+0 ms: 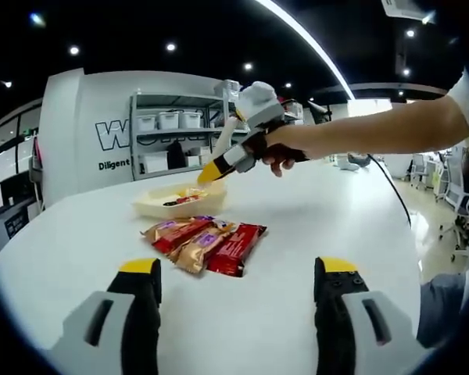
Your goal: Place the target food into the container with the food tongs after gripping and lifting it, then release it inside without dropping or visibly crushing the food.
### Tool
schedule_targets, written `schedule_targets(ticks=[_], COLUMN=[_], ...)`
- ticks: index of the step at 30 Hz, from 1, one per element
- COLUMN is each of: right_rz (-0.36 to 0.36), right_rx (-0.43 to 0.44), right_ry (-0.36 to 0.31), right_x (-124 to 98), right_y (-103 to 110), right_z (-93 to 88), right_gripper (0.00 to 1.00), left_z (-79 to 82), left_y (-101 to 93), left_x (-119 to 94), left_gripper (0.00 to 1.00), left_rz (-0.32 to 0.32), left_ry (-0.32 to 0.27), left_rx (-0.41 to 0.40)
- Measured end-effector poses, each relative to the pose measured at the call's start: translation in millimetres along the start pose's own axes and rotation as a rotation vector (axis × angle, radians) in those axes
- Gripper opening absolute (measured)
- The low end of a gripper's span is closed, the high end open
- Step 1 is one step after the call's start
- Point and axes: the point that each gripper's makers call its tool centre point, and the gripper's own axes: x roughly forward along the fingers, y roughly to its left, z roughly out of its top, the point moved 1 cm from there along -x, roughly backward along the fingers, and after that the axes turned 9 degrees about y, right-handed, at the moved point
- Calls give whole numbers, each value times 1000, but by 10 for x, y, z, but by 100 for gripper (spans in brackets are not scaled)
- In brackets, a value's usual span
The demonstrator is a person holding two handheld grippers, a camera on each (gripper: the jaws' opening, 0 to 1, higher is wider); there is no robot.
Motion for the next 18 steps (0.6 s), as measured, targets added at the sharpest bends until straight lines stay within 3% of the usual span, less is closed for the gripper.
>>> schedule_targets(ticks=[9, 18], right_rz=[59, 126], right_rx=[-49, -86], right_ry=[-8, -8], right_x=[-156, -285], right_y=[251, 620], right_z=[-34, -256], right_gripper=[17, 17], left_z=[-6, -9], left_y=[2, 0], left_x=[3, -3], left_gripper=[79, 79], left_rz=[-1, 1], left_ry=[1, 0], left_rx=[-2, -3])
